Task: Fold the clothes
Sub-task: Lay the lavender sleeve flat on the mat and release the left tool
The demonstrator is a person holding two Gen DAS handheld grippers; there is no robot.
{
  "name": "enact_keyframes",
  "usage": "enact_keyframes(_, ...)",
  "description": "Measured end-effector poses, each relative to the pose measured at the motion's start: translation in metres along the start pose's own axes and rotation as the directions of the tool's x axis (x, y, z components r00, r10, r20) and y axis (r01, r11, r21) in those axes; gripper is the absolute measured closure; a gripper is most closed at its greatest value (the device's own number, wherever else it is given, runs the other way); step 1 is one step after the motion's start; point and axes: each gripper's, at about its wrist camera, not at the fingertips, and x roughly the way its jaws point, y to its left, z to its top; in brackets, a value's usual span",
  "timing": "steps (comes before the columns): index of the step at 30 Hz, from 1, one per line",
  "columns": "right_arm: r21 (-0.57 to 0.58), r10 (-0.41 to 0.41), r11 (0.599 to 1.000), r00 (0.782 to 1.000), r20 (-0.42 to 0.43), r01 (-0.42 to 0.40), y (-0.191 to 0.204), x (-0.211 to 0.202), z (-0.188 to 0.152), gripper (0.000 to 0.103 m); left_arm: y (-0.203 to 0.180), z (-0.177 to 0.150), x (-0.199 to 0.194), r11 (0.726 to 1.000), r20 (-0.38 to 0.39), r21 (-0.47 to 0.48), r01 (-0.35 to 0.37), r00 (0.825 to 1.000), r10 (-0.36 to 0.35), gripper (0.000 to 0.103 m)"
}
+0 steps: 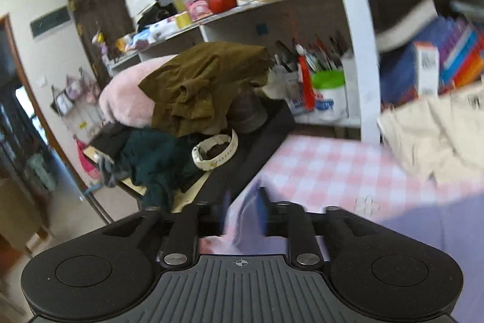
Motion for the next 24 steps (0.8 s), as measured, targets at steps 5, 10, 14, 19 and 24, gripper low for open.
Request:
enact_keyframes(5, -0.029, -0.004, 1.000, 1.000, -0.003, 0.004, 0.002, 0.000, -0.001, 0.088, -0.023, -0.020, -0.043, 0.990, 0.053, 0.057, 0.132, 0.989, -0.135, 0.048)
enact_keyframes(10, -0.046, 0.002, 0.999, 1.000, 0.001, -0.002, 0.002, 0.001, -0.001, 0.087, -0.064, -0.063, -0.094, 0.905, -0.033, 0.068, 0.420, 0.907, -0.419, 0.048)
enact_keyframes(14, -0.059, 0.016, 0.998, 1.000, 0.001, -0.016, 0.001, 0.001, -0.001, 0.086, -0.092, -0.105, -0.122, 0.875, -0.115, 0.055, 0.481, 0.874, -0.473, 0.048)
enact_keyframes(19, -0.077, 0.041, 0.996, 0.999, 0.005, -0.041, -0.002, 0.000, -0.002, 0.086, -0.083, -0.140, -0.132, 0.890, -0.210, -0.039, 0.454, 0.867, -0.451, 0.048)
enact_keyframes(24, -0.066, 0.062, 0.996, 0.998, 0.006, -0.062, -0.007, -0.001, -0.002, 0.086, -0.067, -0.158, -0.132, 0.894, -0.274, -0.105, 0.435, 0.852, -0.446, 0.049)
